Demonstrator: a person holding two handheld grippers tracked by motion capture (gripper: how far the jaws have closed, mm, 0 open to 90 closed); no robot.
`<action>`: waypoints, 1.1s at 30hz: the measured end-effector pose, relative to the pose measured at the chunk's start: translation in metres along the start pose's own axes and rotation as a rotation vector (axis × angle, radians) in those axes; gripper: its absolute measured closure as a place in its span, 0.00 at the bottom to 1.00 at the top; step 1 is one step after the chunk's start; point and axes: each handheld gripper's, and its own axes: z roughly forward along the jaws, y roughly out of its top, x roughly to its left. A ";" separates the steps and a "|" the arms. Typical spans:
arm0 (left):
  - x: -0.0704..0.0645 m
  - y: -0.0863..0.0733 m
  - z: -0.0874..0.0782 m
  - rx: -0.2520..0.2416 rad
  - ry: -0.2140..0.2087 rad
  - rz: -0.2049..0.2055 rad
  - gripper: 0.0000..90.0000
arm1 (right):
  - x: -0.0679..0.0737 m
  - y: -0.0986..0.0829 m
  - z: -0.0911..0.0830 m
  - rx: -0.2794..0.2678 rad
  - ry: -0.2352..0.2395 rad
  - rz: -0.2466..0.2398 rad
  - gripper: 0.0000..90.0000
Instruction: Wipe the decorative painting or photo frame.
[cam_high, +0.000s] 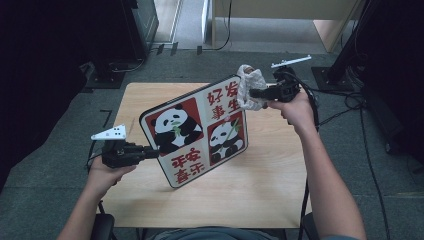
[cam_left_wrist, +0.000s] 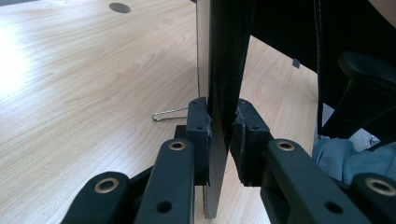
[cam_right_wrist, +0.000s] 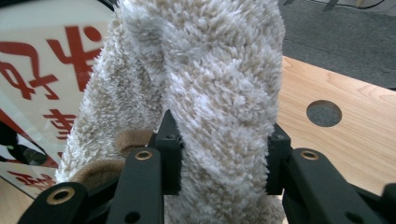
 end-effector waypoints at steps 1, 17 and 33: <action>0.000 0.000 0.000 0.000 -0.001 0.000 0.88 | 0.000 -0.002 0.002 0.007 -0.003 0.004 0.68; 0.000 0.000 0.001 0.001 -0.004 0.003 0.88 | -0.009 -0.024 0.013 0.016 0.005 -0.001 0.69; -0.001 0.000 0.001 0.002 -0.003 0.003 0.88 | -0.019 -0.046 0.025 0.046 0.002 -0.028 0.69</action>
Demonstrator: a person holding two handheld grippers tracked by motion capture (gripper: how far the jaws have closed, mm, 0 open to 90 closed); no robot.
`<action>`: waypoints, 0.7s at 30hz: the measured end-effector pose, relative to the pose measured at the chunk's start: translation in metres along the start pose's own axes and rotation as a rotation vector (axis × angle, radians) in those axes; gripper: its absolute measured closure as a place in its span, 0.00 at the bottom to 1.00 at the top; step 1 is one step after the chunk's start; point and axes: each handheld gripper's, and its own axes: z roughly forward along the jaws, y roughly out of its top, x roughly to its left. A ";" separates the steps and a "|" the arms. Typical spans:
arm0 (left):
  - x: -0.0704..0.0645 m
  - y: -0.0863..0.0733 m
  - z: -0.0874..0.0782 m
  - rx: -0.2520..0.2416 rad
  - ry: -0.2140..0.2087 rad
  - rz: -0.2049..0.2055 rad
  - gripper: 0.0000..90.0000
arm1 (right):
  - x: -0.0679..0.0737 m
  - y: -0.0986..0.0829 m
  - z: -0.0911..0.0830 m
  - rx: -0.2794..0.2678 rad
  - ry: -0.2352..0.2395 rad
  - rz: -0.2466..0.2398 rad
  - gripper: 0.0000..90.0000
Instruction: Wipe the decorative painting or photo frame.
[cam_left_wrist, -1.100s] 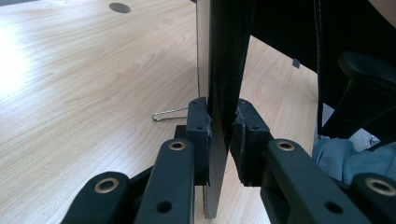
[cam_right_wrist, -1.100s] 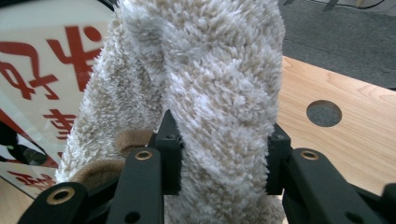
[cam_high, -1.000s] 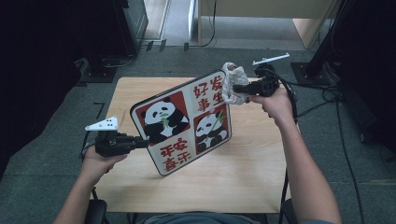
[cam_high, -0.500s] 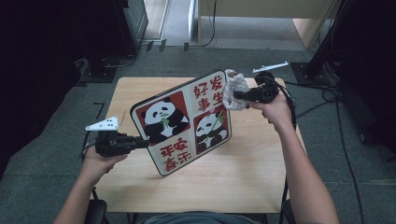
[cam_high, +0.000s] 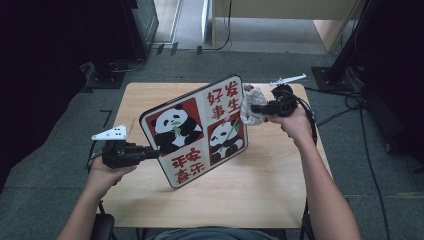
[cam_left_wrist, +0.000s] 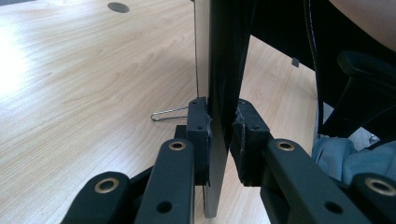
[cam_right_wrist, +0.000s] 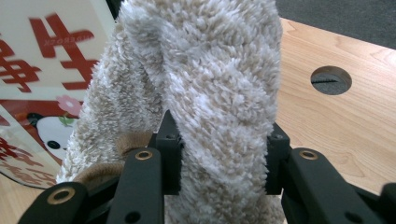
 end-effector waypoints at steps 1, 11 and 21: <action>0.000 0.000 0.000 0.000 0.000 0.000 0.88 | 0.000 -0.002 0.001 -0.001 0.002 0.004 0.69; 0.000 0.000 0.000 0.000 0.001 0.000 0.88 | -0.004 -0.019 0.009 -0.013 0.006 0.014 0.69; 0.000 0.000 0.000 -0.001 0.003 0.001 0.88 | -0.007 -0.044 0.019 -0.011 -0.001 0.033 0.69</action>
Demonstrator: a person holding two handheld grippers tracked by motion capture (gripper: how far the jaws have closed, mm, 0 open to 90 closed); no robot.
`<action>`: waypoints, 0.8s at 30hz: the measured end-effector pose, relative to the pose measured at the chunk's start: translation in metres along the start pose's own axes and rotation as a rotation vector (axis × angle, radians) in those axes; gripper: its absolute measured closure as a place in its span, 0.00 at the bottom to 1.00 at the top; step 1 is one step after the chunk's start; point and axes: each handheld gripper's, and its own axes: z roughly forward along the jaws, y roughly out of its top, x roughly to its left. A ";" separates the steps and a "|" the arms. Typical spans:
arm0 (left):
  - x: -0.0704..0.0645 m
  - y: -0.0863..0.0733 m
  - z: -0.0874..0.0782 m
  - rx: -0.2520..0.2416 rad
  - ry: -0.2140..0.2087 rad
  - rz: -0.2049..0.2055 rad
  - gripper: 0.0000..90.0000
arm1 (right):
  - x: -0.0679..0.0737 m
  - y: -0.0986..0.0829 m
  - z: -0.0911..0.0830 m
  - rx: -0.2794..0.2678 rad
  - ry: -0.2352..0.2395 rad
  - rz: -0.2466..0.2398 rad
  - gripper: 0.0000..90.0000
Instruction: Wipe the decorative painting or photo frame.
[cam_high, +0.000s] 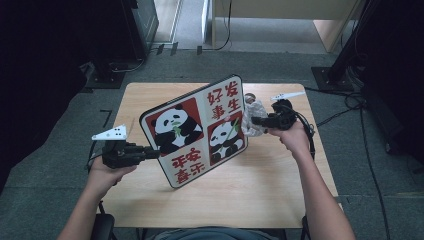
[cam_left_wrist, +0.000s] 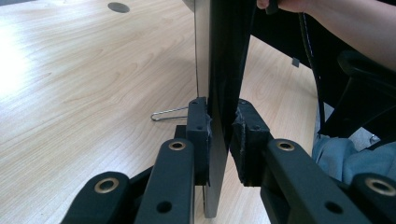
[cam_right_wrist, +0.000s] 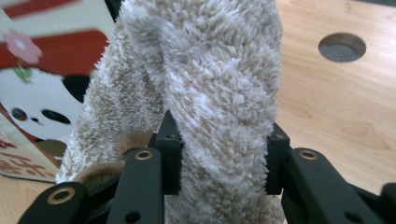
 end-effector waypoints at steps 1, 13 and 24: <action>0.000 0.000 0.000 -0.001 0.000 0.000 0.88 | 0.000 -0.001 0.001 0.006 0.000 0.003 0.69; 0.000 0.000 0.000 -0.001 0.004 -0.001 0.88 | -0.003 -0.023 0.010 -0.006 -0.017 0.003 0.69; -0.001 0.000 0.000 -0.002 0.011 -0.003 0.87 | -0.006 -0.045 0.017 0.015 -0.032 0.011 0.69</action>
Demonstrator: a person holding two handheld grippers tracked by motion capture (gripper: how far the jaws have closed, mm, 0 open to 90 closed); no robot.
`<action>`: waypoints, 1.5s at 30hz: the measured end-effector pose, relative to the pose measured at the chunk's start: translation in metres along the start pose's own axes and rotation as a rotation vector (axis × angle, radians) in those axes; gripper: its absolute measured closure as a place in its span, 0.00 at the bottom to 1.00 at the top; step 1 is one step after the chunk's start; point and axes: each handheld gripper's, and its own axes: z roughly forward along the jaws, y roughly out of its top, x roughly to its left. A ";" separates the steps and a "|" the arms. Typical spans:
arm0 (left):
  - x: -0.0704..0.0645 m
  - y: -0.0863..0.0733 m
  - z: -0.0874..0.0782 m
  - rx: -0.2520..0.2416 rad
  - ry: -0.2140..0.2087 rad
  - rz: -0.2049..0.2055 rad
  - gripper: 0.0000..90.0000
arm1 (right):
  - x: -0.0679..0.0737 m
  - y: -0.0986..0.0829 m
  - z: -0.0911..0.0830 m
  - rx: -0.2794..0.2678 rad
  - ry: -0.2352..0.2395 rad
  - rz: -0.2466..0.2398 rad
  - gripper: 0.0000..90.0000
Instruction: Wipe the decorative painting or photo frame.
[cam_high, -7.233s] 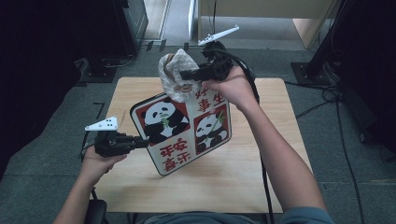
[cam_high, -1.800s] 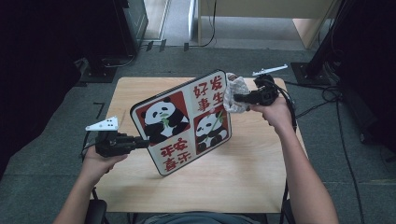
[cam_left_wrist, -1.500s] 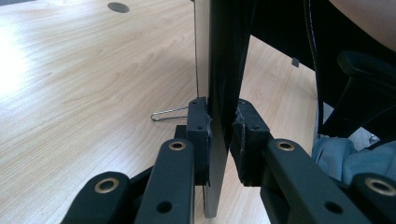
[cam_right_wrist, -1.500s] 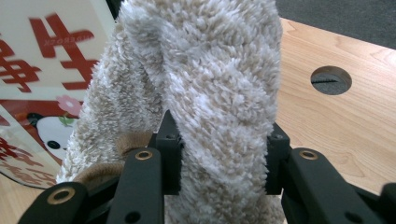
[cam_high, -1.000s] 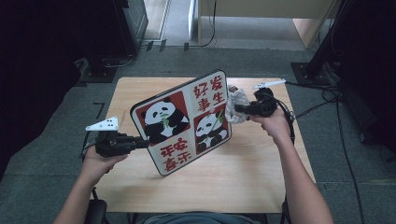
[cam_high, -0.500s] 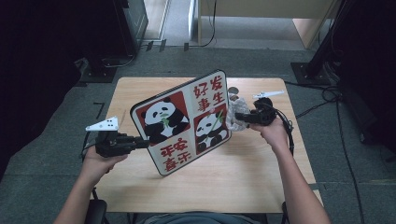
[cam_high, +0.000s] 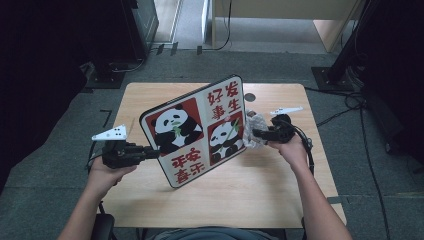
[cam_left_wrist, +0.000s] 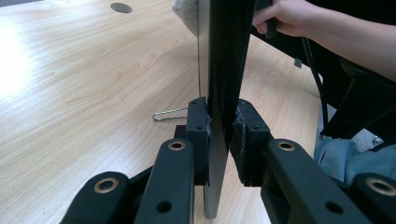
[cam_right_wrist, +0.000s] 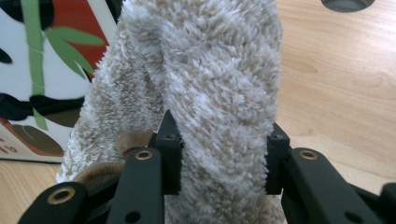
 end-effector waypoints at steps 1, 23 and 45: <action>0.000 0.000 0.000 0.000 0.001 0.000 0.87 | 0.000 -0.002 0.001 0.009 0.000 0.006 0.69; -0.001 0.000 -0.001 -0.005 0.012 -0.007 0.87 | -0.007 -0.010 -0.007 -0.042 -0.051 0.037 0.70; -0.004 0.001 -0.002 -0.004 0.034 0.004 0.87 | -0.042 -0.004 -0.027 -0.127 -0.187 0.084 0.69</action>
